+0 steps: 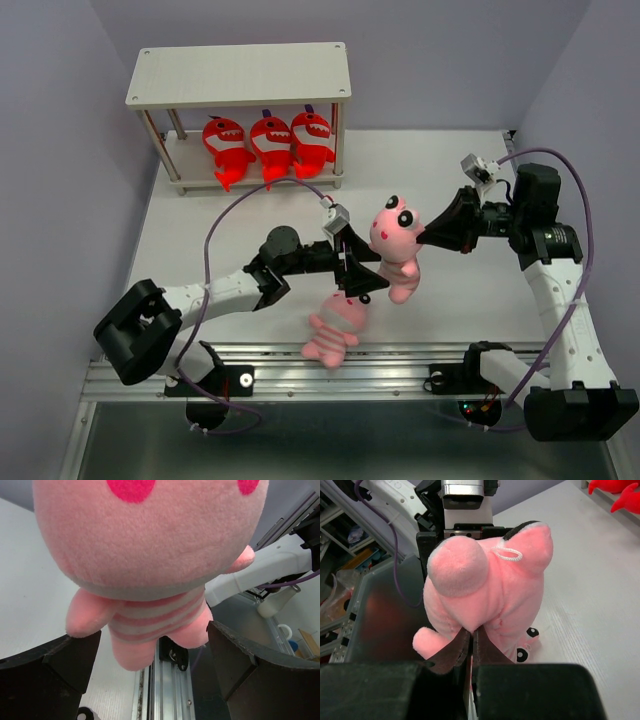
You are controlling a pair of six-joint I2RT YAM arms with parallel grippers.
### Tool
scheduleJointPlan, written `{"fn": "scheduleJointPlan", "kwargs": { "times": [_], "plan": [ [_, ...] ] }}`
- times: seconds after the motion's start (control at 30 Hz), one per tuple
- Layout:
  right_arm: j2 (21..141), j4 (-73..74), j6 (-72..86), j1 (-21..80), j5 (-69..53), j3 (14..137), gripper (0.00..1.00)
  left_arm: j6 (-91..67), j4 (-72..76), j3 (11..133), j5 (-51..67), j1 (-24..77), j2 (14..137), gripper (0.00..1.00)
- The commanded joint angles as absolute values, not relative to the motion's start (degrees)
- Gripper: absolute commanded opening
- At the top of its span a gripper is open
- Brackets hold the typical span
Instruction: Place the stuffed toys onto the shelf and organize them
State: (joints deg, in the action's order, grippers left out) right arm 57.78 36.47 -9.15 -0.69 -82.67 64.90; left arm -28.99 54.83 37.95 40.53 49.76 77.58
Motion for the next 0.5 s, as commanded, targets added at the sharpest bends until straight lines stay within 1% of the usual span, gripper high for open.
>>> {"fn": "scheduleJointPlan", "kwargs": {
  "times": [0.0,0.1,0.17,0.2,0.3,0.37,0.4,0.47],
  "plan": [
    [57.83,34.19,-8.44,-0.97,-85.52,67.94,0.01,-31.11,63.01,37.97,40.61,50.80,77.96,0.99],
    [57.83,34.19,-8.44,-0.97,-85.52,68.46,0.01,-31.38,63.63,38.76,39.90,51.76,78.84,0.98],
    [57.75,34.19,-8.44,-0.97,-85.43,68.73,0.01,-32.51,64.68,39.02,39.73,51.94,79.71,0.95],
    [57.74,34.19,-8.44,-0.97,-85.26,68.99,0.01,-33.22,65.99,38.94,39.64,51.94,79.98,0.91],
    [57.39,34.28,-8.61,-0.97,-84.82,68.99,0.01,-35.59,67.76,38.67,39.64,51.94,80.86,0.84],
    [57.30,34.28,-8.79,-0.97,-84.73,68.56,0.01,-36.65,69.51,38.50,39.64,51.94,81.56,0.76],
    [57.22,34.28,-8.79,-0.97,-84.73,68.29,0.01,-37.69,70.39,38.41,39.99,51.94,82.00,0.65],
    [57.13,34.28,-8.96,-0.97,-84.55,68.03,0.01,-39.28,71.19,38.67,40.51,51.94,82.61,0.52]
  ]
}}
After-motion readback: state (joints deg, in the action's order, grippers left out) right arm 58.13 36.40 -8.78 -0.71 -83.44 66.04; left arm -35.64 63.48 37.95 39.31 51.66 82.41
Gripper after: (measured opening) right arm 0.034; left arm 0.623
